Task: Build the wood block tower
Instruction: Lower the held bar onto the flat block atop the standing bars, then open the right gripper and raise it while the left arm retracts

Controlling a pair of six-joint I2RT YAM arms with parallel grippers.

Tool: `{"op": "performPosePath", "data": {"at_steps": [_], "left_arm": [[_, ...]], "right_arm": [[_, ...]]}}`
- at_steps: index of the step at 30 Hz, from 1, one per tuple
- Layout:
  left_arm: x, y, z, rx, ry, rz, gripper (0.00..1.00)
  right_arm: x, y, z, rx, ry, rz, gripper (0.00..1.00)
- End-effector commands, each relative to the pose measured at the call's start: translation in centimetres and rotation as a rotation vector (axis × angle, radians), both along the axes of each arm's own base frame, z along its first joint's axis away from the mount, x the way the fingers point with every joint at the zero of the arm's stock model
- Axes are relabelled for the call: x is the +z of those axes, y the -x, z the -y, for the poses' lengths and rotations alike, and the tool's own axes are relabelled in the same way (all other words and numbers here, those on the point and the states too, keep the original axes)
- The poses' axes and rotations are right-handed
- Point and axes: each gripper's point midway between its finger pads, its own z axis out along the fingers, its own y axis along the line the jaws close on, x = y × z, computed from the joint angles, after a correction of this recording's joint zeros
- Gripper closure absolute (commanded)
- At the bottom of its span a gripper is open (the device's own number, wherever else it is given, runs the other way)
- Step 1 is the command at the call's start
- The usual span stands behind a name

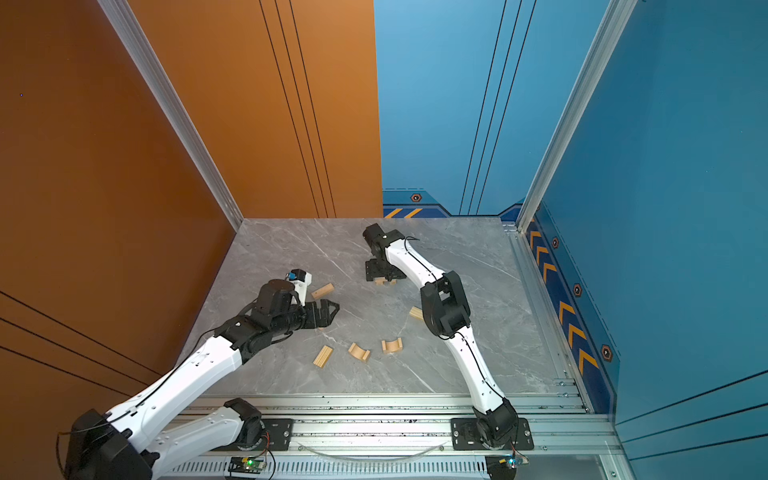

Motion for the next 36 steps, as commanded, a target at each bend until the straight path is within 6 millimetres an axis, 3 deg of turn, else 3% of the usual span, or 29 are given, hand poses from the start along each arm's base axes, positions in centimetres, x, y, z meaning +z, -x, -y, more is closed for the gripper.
{"op": "performPosePath", "data": {"at_steps": [1, 9, 17, 24, 26, 28, 36], "left_arm": [[0.3, 0.2, -0.5, -0.004, -0.014, 0.01, 0.02], [1.3, 1.0, -0.3, -0.019, -0.017, 0.032, 0.02], [2.3, 3.3, 0.0, -0.028, -0.015, 0.069, 0.02], [2.5, 6.6, 0.2, -0.043, -0.034, 0.094, 0.02], [2.4, 7.8, 0.4, -0.054, -0.033, 0.103, 0.02], [2.0, 8.8, 0.5, -0.055, -0.035, 0.111, 0.02], [-0.1, 11.7, 1.5, -0.082, -0.042, 0.135, 0.02]], "right_arm": [[1.2, 0.5, -0.1, 0.022, 0.013, 0.0, 0.09], [5.8, 1.7, -0.8, 0.056, -0.01, 0.066, 0.09], [8.2, 4.5, -0.9, 0.095, 0.003, 0.082, 0.08], [9.4, 8.0, -1.0, 0.138, 0.03, 0.1, 0.08], [8.9, 8.8, -0.6, 0.14, 0.036, 0.091, 0.08], [10.1, 10.7, -1.5, 0.175, 0.014, 0.113, 0.08], [8.4, 15.1, 0.1, 0.202, 0.034, 0.099, 0.08]]}}
